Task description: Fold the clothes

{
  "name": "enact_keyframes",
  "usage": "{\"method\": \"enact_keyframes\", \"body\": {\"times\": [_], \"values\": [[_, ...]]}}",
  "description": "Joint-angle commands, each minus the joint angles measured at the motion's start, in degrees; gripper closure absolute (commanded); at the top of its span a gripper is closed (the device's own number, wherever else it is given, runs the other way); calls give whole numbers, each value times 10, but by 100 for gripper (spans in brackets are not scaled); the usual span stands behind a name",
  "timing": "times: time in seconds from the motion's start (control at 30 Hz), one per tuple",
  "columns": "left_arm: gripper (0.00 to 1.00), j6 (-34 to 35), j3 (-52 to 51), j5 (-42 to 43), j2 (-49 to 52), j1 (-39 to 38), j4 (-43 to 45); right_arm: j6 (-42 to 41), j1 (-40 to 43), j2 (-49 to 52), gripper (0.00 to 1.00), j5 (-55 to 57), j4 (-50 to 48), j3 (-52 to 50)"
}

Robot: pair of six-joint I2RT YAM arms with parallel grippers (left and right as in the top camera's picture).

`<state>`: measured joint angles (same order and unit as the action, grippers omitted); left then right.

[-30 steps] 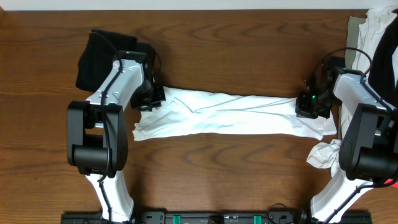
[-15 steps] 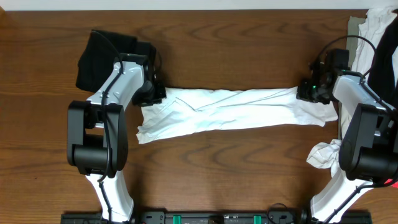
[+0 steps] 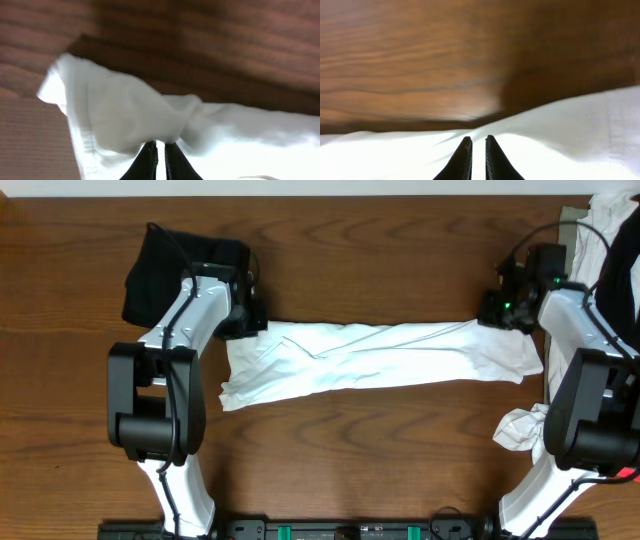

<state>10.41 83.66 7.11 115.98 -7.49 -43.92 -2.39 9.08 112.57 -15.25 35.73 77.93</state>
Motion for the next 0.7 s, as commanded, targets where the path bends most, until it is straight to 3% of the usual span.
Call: {"method": "enact_keyframes", "body": {"times": [0.0, 0.2, 0.33, 0.67], "values": [[90, -9, 21, -7, -49, 4, -7, 12, -22, -47, 90, -22, 35, 49], [89, 8, 20, 12, -75, 4, -32, 12, -56, -86, 89, -19, 111, 60], [89, 8, 17, 44, -63, -2, -38, 11, -77, -80, 94, -20, 158, 48], [89, 8, 16, 73, -56, -64, -54, 12, -151, -76, 99, -34, 93, -52]]}}
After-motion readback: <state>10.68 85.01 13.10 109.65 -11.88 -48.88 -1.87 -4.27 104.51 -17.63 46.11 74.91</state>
